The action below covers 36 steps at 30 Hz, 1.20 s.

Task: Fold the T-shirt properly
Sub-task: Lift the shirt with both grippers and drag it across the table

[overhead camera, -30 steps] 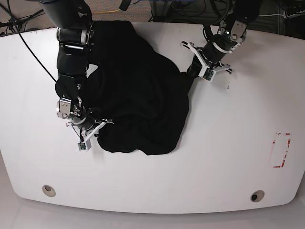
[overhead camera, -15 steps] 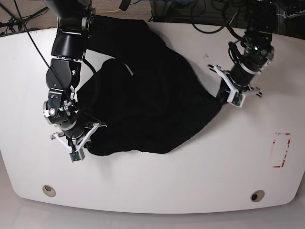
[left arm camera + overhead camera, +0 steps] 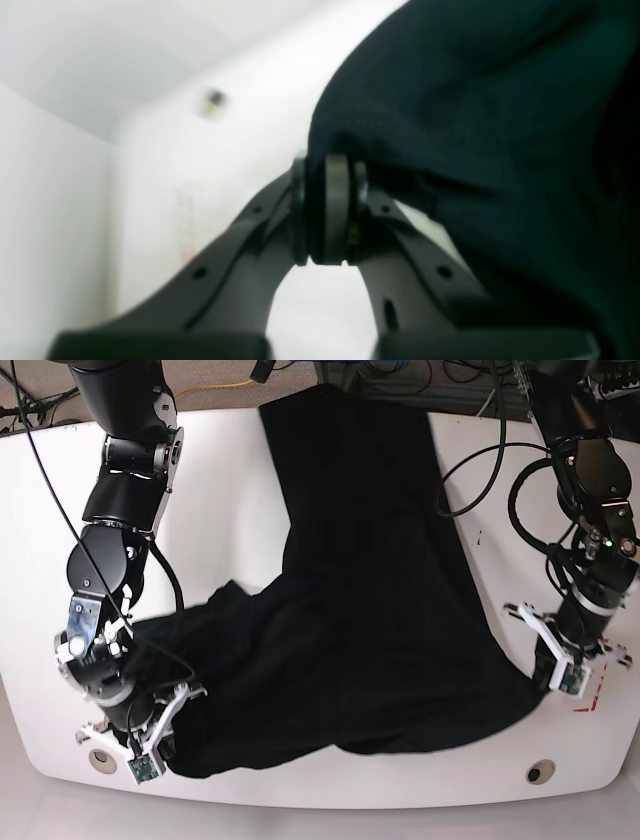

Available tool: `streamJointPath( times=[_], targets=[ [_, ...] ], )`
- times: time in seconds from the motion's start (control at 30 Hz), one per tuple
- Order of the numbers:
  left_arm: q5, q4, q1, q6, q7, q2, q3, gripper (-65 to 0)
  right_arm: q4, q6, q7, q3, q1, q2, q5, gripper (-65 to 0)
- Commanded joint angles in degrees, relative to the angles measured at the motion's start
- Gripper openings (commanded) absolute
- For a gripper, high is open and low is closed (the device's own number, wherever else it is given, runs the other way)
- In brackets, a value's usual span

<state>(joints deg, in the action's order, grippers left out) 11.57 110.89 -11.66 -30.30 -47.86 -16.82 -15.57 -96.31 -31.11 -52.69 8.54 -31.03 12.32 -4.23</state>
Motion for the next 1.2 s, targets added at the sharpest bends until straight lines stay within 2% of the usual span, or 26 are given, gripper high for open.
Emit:
streamJointPath(
  times=[0.0,0.1,0.37,0.5,0.6,0.73,0.83,0.93,1.0,1.17],
  targets=[
    [0.34,1.06,-5.44,-1.04,-1.42,-1.07,-1.7,-65.0,-1.23,-0.32,1.65,-1.99,-5.06,1.44,-0.56,-65.0],
    [0.34,1.06,-11.15,-1.74,-4.41,-3.71,-1.79,-65.0,-1.31,-0.32,1.57,-5.5,-9.72,1.88,-0.56,-65.0],
    [0.51,1.06,-23.2,-1.83,-4.76,-8.63,-1.61,-65.0,-2.02,-0.4,-2.04,-8.23,-20.36,3.55,-0.56,-65.0],
    [0.6,0.89,-29.17,-1.92,-4.85,-10.92,0.14,-65.0,-2.19,-0.4,-2.04,-8.23,-22.64,4.78,-0.56,-65.0],
    [0.69,0.98,-32.69,-1.92,-7.48,-12.41,3.84,-65.0,-2.37,-0.4,-2.04,-8.23,-22.47,6.63,-0.56,-65.0],
    [0.78,1.15,-33.31,-2.18,-10.39,-12.24,4.98,-65.0,-5.71,-0.4,-2.13,-7.96,-17.99,8.3,-0.47,-65.0],
    [0.78,1.15,-31.99,-4.73,-11.53,-10.21,4.8,-65.0,-7.56,-0.4,-2.04,-7.88,-13.41,8.39,-0.47,-65.0],
    [0.6,3.97,-27.68,-7.63,-13.38,-7.75,4.63,-65.0,-10.9,-0.4,-2.04,-4.71,-6.64,8.39,-0.47,-65.0],
    [0.87,4.85,-23.99,-9.21,-16.01,-7.58,4.63,-65.0,-12.39,-0.4,-2.04,-2.07,-1.9,7.95,-0.56,-65.0],
    [0.87,4.58,-14.41,-9.7,-19.18,-4.68,3.05,-65.0,-12.74,-0.4,-1.69,-0.49,7.25,7.86,-0.56,-65.0]
  ],
)
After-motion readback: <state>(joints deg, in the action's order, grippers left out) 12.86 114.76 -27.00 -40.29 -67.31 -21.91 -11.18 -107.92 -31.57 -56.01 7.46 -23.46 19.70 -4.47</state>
